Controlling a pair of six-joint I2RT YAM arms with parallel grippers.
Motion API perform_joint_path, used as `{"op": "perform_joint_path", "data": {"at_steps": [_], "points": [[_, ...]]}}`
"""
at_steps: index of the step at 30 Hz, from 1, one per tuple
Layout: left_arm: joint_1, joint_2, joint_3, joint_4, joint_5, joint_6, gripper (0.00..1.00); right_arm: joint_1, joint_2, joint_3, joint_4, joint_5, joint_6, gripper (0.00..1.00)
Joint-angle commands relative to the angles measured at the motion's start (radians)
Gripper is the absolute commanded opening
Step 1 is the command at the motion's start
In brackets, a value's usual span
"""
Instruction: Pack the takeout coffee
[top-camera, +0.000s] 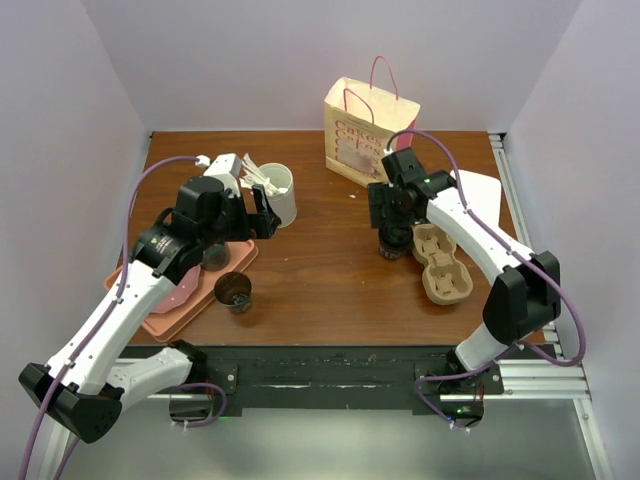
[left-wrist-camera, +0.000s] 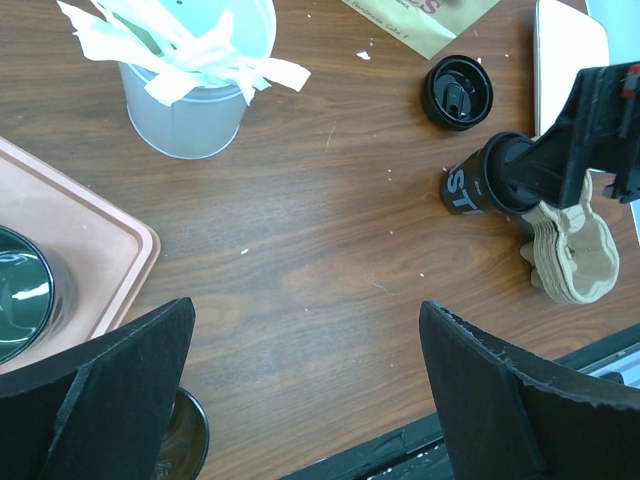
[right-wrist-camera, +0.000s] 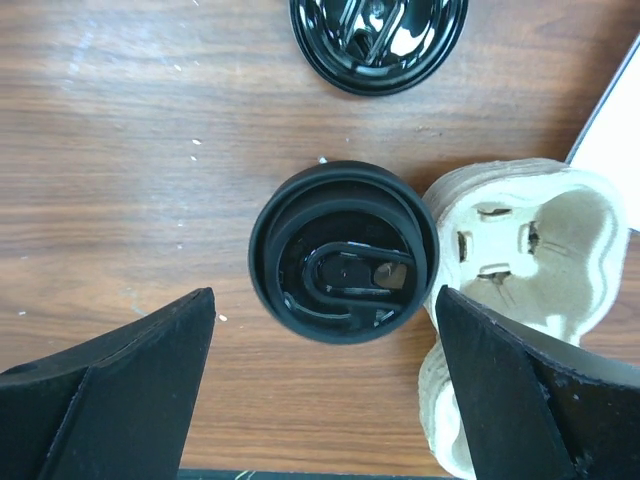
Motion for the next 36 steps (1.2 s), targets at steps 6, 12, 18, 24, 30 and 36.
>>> {"op": "perform_joint_path", "data": {"at_steps": [6,12,18,24,30,36], "points": [[0.004,-0.014,0.064,0.037,0.082,0.033,1.0,-0.004,-0.05,0.266,-0.017,-0.009,-0.175,0.9],[0.004,-0.042,0.068,0.046,0.174,0.006,0.98,-0.042,0.099,0.576,-0.004,-0.14,-0.401,0.85],[0.004,-0.048,0.075,0.044,0.285,-0.018,0.93,-0.128,0.238,0.746,0.039,-0.371,-0.469,0.81],[0.004,-0.099,0.049,0.035,0.251,-0.053,0.93,-0.169,0.323,0.846,0.083,-0.417,-0.561,0.77],[0.004,-0.082,0.044,0.018,0.247,-0.062,0.91,-0.205,0.376,0.867,0.112,-0.511,-0.619,0.65],[0.004,-0.089,0.045,0.006,0.225,-0.054,0.91,-0.205,0.413,0.875,0.112,-0.544,-0.639,0.59]]}}
